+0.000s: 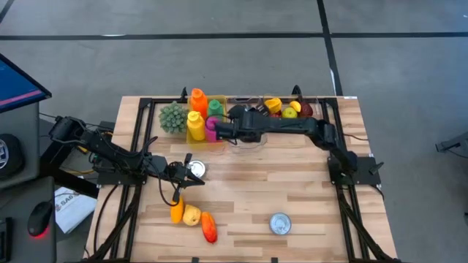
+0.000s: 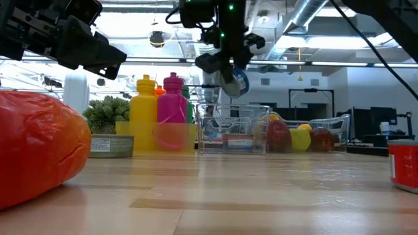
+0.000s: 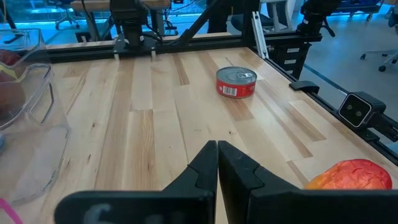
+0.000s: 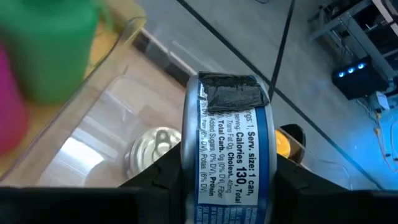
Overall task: Pick & Place Food Item
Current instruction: Stack the dark blue tuna on top of the blue can in the left transparent bin
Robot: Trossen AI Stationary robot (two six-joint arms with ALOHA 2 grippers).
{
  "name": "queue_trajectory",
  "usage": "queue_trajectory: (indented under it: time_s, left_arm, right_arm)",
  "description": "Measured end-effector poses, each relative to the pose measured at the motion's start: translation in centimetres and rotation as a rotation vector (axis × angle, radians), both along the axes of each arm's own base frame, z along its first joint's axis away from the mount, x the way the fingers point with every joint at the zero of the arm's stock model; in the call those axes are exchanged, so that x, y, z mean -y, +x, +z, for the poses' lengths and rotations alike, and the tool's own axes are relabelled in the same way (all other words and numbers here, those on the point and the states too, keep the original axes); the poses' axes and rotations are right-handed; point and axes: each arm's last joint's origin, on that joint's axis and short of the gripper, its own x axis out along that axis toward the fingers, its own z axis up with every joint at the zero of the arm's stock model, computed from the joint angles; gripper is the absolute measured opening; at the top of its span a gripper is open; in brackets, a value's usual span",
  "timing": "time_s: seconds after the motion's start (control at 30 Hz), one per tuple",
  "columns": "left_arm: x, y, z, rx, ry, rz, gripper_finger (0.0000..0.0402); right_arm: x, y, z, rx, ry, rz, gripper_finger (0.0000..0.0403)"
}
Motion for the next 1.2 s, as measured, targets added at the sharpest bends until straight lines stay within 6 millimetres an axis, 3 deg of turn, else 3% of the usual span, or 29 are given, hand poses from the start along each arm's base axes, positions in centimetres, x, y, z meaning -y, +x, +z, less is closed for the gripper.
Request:
queue_trajectory:
  time_s: [0.13, 0.4, 0.8, 1.2]
  left_arm:
    - [0.0, 0.0, 0.0, 0.000, 0.000, 0.000, 0.0002]
    - [0.0, 0.0, 0.0, 0.000, 0.000, 0.000, 0.0002]
    - [0.0, 0.0, 0.0, 0.000, 0.000, 0.000, 0.0002]
    - [0.0, 0.0, 0.0, 0.001, 0.000, 0.000, 0.0002]
  right_arm:
    - [1.4, 0.1, -0.7, 0.019, -0.005, -0.023, 0.0137]
    - [3.2, 0.0, -4.2, 0.020, 0.003, -0.062, 0.0141]
    - [5.6, -1.1, -7.8, 0.000, 0.063, -0.113, 0.0150]
    - [5.8, 0.0, -7.5, 0.057, 0.092, -0.033, 0.0169]
